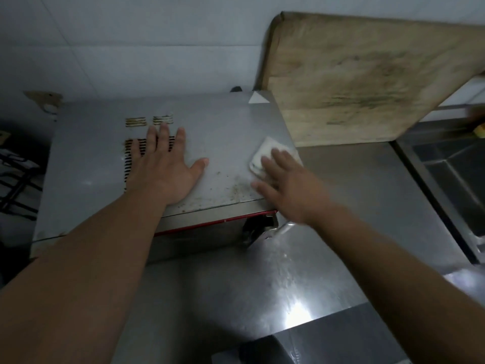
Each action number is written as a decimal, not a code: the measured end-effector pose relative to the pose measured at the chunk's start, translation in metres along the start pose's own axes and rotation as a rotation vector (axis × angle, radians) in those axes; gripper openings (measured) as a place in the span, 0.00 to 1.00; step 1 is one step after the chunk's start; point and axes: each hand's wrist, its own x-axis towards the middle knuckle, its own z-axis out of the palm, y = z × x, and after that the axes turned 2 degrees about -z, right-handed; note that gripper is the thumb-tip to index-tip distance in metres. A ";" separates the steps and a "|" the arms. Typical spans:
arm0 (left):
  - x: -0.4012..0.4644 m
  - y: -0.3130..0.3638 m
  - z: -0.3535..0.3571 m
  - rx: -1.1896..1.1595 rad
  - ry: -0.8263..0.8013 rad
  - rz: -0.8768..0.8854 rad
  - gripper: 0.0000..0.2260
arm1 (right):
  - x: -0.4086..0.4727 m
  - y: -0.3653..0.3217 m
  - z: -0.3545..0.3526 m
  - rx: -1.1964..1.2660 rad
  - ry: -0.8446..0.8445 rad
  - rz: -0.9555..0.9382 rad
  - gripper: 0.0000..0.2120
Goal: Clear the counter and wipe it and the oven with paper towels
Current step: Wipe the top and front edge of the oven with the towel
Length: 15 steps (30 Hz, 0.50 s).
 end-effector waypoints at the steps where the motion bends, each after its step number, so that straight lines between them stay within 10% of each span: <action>1: -0.001 0.000 -0.001 -0.001 -0.004 0.001 0.41 | -0.032 -0.003 0.007 -0.003 0.010 -0.014 0.38; 15: -0.002 0.001 -0.004 0.012 -0.034 0.005 0.41 | -0.080 0.036 0.022 0.158 0.236 -0.109 0.24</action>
